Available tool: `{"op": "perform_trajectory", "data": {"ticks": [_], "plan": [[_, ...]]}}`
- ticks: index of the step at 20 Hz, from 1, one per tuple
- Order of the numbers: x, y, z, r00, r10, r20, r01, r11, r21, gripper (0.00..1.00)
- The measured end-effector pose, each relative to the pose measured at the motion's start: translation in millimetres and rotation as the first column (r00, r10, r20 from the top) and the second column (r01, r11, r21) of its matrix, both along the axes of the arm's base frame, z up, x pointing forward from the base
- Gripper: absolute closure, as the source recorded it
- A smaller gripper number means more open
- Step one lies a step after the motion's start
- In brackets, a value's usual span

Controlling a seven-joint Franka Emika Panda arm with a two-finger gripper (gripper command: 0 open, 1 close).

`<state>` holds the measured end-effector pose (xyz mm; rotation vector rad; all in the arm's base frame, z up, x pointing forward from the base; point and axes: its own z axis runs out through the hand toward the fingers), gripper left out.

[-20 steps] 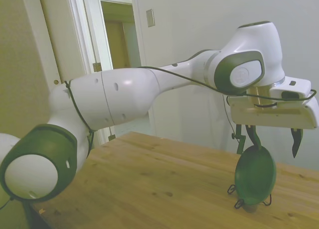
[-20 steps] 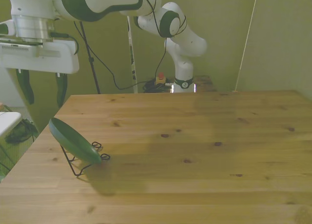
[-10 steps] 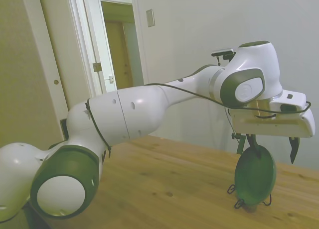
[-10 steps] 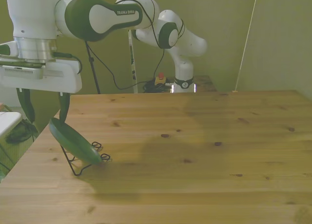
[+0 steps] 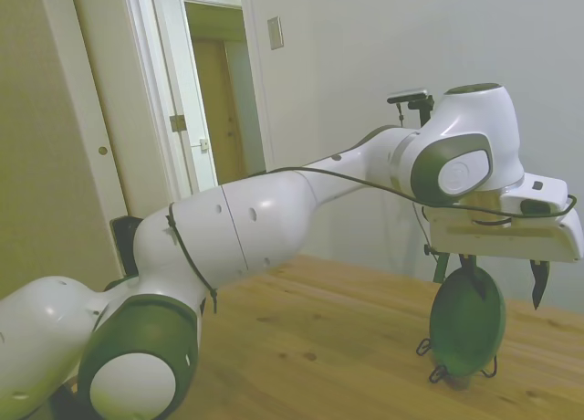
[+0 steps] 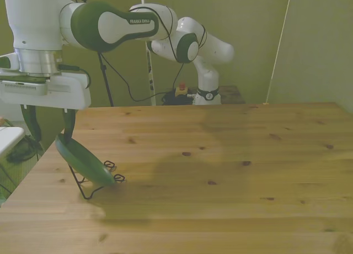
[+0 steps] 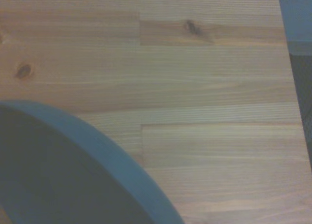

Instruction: Unload the plate

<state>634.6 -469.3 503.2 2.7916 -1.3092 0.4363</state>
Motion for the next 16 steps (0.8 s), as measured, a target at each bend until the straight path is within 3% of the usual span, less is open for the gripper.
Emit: {"op": "perform_trajectory", "data": {"ticks": [16], "plan": [[4.8,5.5,-1.7,1.0,0.006,0.015,-0.007,1.0,0.022,1.0]]}}
